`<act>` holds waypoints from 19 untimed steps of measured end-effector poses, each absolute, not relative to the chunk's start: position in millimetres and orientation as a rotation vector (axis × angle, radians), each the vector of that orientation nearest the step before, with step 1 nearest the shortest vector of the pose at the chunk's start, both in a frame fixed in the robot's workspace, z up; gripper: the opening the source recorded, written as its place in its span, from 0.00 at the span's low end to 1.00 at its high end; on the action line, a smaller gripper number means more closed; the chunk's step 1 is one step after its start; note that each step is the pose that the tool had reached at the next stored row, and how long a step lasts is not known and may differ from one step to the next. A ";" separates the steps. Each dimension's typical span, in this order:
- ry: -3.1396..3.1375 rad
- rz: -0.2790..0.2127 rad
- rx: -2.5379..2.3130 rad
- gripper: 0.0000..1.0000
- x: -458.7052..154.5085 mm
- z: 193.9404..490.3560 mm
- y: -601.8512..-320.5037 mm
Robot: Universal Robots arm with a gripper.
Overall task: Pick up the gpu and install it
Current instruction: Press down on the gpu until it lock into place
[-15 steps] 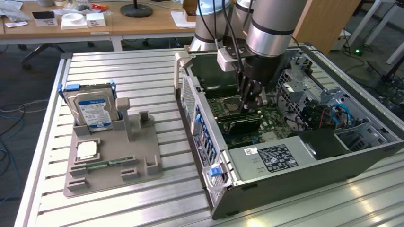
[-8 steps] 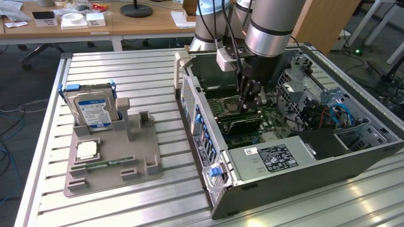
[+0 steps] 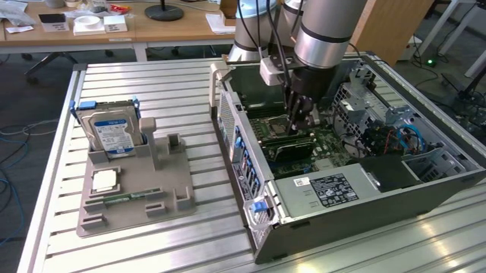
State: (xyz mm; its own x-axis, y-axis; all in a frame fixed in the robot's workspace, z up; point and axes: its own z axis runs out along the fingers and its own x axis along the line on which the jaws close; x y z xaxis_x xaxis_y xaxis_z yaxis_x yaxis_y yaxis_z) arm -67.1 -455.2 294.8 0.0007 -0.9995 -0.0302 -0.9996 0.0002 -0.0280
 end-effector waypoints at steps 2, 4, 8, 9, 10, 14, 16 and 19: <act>2.192 0.002 -2.193 0.11 -67.1 291.9 -455.2; 2.192 0.003 -2.193 0.11 -67.1 289.2 -455.2; 2.192 0.003 -2.193 0.11 -67.0 283.9 -455.2; 2.192 0.002 -2.193 0.11 -67.0 282.8 -455.2; 2.192 0.002 -2.193 0.11 -67.0 282.1 -455.2; 2.192 0.002 -2.193 0.11 -64.9 281.1 -455.2; 2.192 0.003 -2.193 0.11 -64.4 279.9 -455.2; 2.197 0.002 -2.188 0.11 -64.3 276.7 -455.2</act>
